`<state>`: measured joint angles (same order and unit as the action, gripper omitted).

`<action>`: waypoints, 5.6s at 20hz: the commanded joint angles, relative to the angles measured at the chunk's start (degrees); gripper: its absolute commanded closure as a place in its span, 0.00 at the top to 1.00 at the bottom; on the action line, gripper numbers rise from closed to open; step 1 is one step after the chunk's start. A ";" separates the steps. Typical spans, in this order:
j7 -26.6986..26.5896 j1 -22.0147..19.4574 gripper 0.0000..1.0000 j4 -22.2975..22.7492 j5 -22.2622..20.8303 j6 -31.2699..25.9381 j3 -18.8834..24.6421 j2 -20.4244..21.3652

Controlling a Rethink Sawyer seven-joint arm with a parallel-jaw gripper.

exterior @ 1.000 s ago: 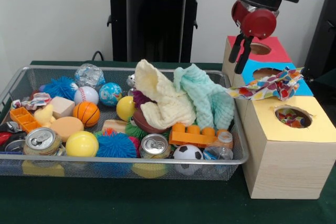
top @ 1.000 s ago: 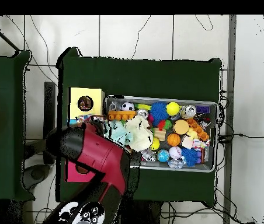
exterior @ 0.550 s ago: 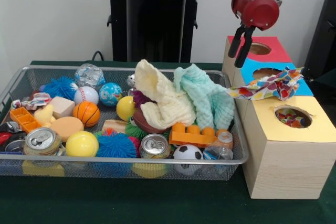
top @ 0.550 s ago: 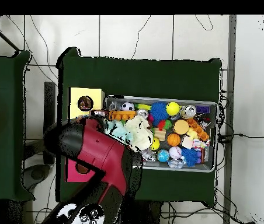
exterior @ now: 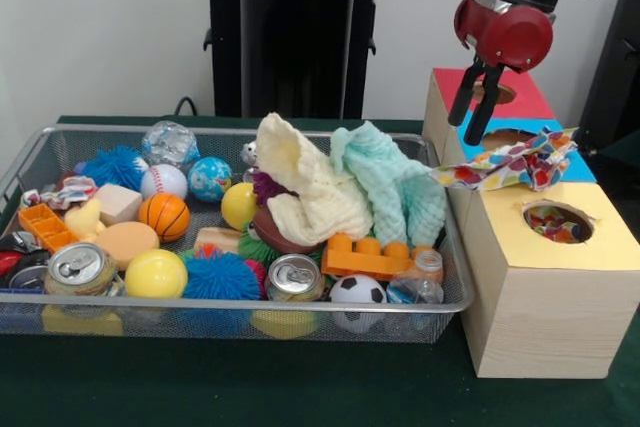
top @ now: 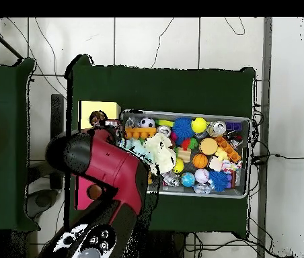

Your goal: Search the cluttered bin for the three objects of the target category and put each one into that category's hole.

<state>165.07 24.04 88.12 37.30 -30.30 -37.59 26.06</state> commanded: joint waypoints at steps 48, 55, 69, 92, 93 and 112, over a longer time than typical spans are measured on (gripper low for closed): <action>9.40 -1.39 1.00 -0.32 5.92 4.64 10.48 -9.10; 9.60 -1.47 1.00 -0.45 6.13 3.09 10.35 -9.44; 8.43 -1.46 1.00 0.60 5.15 -0.46 9.12 -6.19; 12.79 0.49 1.00 5.86 3.58 -6.55 6.20 2.45; 14.07 1.21 1.00 5.83 3.39 -7.43 5.33 2.10; 14.77 2.87 1.00 17.87 9.85 -4.34 8.60 5.09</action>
<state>165.09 28.65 97.63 43.82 -32.23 -36.43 30.79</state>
